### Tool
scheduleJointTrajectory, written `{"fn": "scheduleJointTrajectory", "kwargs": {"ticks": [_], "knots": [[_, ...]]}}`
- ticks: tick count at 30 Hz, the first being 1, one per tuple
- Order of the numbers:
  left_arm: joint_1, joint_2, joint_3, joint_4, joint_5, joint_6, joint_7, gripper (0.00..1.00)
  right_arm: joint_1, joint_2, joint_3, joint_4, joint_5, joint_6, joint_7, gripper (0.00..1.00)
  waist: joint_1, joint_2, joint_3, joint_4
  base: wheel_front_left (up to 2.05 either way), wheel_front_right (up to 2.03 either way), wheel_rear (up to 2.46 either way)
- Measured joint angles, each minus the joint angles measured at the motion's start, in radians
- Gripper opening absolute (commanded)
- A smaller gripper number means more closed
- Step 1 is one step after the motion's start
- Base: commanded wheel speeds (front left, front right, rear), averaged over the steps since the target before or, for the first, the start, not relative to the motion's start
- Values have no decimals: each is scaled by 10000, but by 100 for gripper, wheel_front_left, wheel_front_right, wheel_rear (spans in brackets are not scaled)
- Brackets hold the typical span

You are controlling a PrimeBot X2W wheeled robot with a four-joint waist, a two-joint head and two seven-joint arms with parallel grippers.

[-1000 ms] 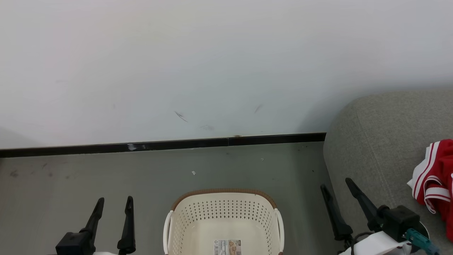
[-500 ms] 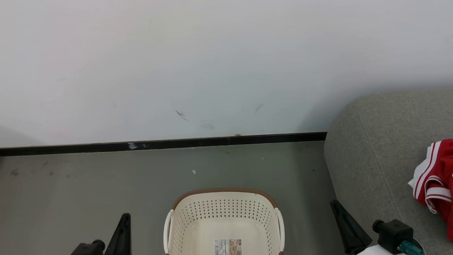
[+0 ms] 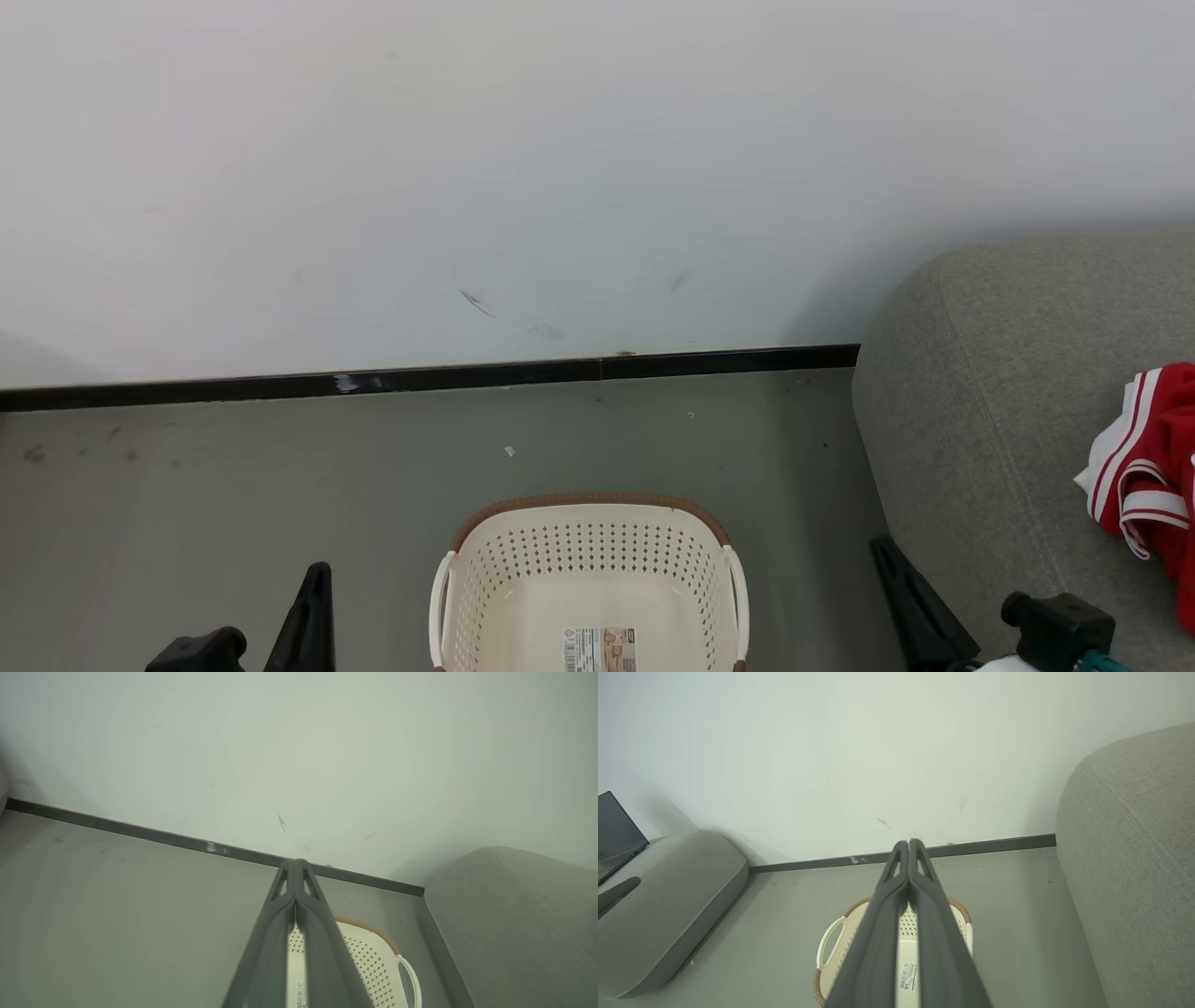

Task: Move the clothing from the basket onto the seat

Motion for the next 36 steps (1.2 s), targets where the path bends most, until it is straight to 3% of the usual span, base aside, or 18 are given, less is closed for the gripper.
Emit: {"fn": "scheduleJointTrajectory", "kwargs": {"ticks": [8,27,36], "knots": [[-5,-69,257,4,-750,-228,257,0,-13,0,-217,19,1421,0,132,0,14,0,7,-29,0,0,0],[-39,-265,807,123,-2656,-779,867,0,-82,-165,-443,190,4138,0,694,0,150,0,-77,-90,0,0,0],[-57,-314,1091,234,-3670,-1080,1133,0,-422,-332,-598,456,5572,-2,955,0,173,0,-121,-125,0,0,0]]}}
